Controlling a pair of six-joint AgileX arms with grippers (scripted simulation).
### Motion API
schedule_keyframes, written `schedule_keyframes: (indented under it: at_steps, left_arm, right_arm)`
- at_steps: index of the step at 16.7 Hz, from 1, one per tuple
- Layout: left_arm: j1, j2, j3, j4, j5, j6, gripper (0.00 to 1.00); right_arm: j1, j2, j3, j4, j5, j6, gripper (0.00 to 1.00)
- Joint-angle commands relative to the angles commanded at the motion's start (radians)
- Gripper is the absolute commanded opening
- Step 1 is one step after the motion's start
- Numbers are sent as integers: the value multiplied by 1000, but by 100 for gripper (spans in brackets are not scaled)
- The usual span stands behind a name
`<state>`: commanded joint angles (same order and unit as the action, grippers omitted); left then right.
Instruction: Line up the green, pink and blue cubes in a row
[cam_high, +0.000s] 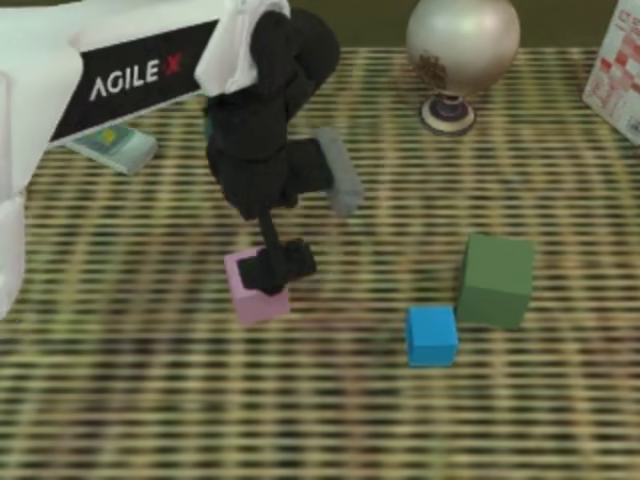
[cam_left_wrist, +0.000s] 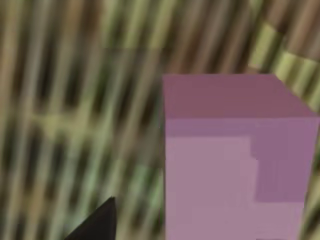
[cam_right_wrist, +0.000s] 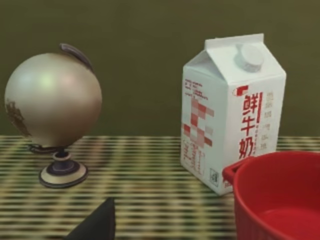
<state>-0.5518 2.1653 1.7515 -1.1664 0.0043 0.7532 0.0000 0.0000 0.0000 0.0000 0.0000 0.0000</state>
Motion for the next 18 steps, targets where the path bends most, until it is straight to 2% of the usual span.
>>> schedule_keyframes:
  at_steps: [2,8,15,18]
  left_arm:
    - [31,-24,-33,18,-2,8,100]
    - [30,-16,-42,33,-2,7,100]
    - [34,71,-187,268,-1,11,100]
    - [35,92,-219,321,-1,12,100]
  right_arm:
    - [0,0,0,0,0,0,100]
    - [0,0,0,0,0,0,100]
    - [0,0,0,0,0,0,100]
    - [0,0,0,0,0,0,100]
